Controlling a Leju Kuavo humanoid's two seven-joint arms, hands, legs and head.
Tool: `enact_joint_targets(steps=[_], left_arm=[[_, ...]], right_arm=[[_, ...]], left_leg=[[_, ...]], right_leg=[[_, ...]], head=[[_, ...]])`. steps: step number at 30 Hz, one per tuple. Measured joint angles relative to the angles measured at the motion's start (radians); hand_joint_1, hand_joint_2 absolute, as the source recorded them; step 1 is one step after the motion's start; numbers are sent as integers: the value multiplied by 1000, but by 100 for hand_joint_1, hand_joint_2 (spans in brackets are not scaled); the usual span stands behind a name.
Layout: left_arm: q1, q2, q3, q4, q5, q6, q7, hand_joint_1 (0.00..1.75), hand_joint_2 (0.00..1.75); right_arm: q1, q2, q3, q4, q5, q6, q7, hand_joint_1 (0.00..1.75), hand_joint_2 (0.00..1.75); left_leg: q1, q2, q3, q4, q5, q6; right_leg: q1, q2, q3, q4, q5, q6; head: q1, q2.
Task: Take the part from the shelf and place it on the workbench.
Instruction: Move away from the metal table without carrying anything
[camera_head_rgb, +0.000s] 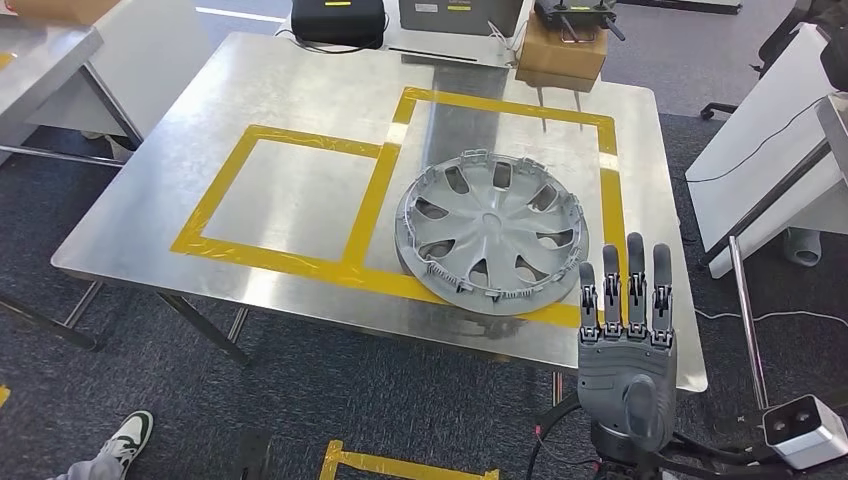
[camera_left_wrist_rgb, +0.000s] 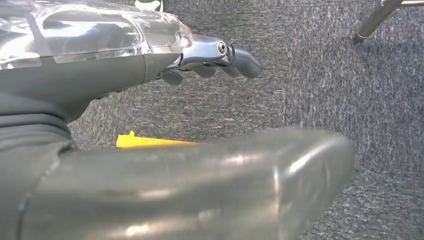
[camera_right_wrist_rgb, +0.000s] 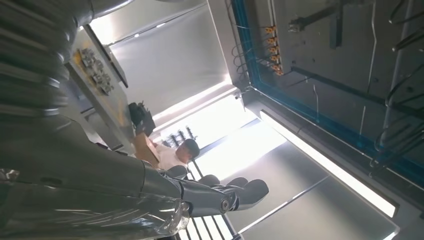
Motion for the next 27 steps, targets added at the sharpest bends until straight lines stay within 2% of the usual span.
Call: enact_joint_targets(steps=[1,2,3,4,5,7,8,9,12,13,15,16,17,18,19,20,22,23,24,27], left_arm=[[0,1,0,0,-3,1,3,0,0],[0,1,0,0,-6,1,6,0,0],[0,2,0,0,-9,1,9,0,0],[0,2,0,0,-12,1,11,0,0],[0,2,0,0,-15,1,13,0,0],[-2,2,0,0,-20,1,16,0,0],[-2,2,0,0,-22,1,17,0,0],[-3,1,0,0,-25,1,17,0,0],[-3,2,-1,0,-30,2,22,0,0],[-4,2,-1,0,-31,2,24,0,0],[-4,2,-1,0,-33,3,27,0,0],[-4,2,-1,0,-34,3,28,0,0],[-3,2,-1,0,-34,3,29,0,0],[-3,2,-1,0,-34,3,30,0,0],[-3,2,-1,0,-35,3,30,0,0],[-3,3,-1,0,-35,4,30,0,0],[-4,4,-2,0,-38,4,31,0,0],[-5,4,-2,0,-40,4,31,0,0],[-6,4,-2,0,-41,4,31,0,0],[-7,4,-2,0,-42,4,34,0,0]], right_arm=[[2,0,0,2,-4,0,-1,0,175],[4,-1,1,4,-7,1,-2,0,175],[5,-2,1,6,-7,1,-3,0,175],[6,-3,1,8,-6,1,-4,0,175],[6,-4,1,9,-4,1,-5,0,175],[5,-5,1,10,-2,1,-5,0,175],[4,-5,1,10,-2,1,-6,0,175],[4,-5,1,10,-2,1,-6,0,175],[4,-6,1,10,1,0,-7,0,175],[4,-7,1,10,4,0,-7,0,175],[4,-7,1,10,10,-2,-9,0,175],[5,-8,1,10,13,-2,-10,0,175],[6,-8,1,10,14,-3,-10,0,175],[7,-8,1,10,14,-4,-10,0,175],[9,-8,1,10,15,-4,-10,0,175],[10,-8,1,10,15,-5,-11,0,175],[12,-8,1,9,15,-6,-13,0,175],[13,-8,0,8,15,-6,-14,0,175],[13,-8,0,7,15,-6,-15,0,175],[16,-8,1,5,15,-7,-17,0,175]], left_leg=[[-1,1,0,0,0,1],[-2,2,1,1,-1,1],[-2,2,1,1,-1,1],[-3,2,1,2,-1,1],[-3,1,2,3,-1,1],[-4,-1,2,4,-2,-4],[-5,-2,1,5,0,-9],[-5,-3,-1,6,2,-14],[-4,-4,-6,9,4,-32],[-3,-4,-12,24,-14,-37],[1,-5,-45,112,-90,-47],[4,-6,-69,179,-133,-51],[7,-6,-89,240,-163,-55],[9,-6,-98,277,-175,-59],[12,-6,-87,275,-165,-62],[15,-5,-57,235,-140,-65],[21,-7,34,100,-92,-71],[21,-10,63,53,-79,-68],[21,-13,77,26,-77,-64],[18,-16,62,25,-70,-39]], right_leg=[[-1,0,-28,68,-32,3],[-2,0,-51,123,-51,5],[-2,0,-62,149,-50,5],[-2,0,-56,138,-29,4],[-2,0,-34,91,6,1],[0,0,28,-40,67,-9],[2,0,50,-88,82,-15],[4,0,61,-112,84,-20],[6,-3,61,-127,91,-36],[4,-5,60,-132,97,-43],[2,-10,52,-139,110,-54],[2,-11,44,-139,116,-57],[2,-11,36,-137,121,-57],[2,-12,27,-134,125,-56],[2,-12,18,-130,129,-53],[0,-12,9,-124,132,-51],[-3,-10,-9,-107,136,-42],[-3,-9,-16,-100,138,-36],[-2,-7,-20,-95,141,-29],[-5,-1,-27,-91,150,-9]], head=[[1,0],[1,0],[1,0],[1,0],[1,0],[1,0],[1,0],[0,0],[-1,0],[-3,0],[-8,0],[-11,0],[-13,0],[-13,0],[-14,0],[-14,0],[-16,0],[-17,0],[-18,0],[-15,0]])
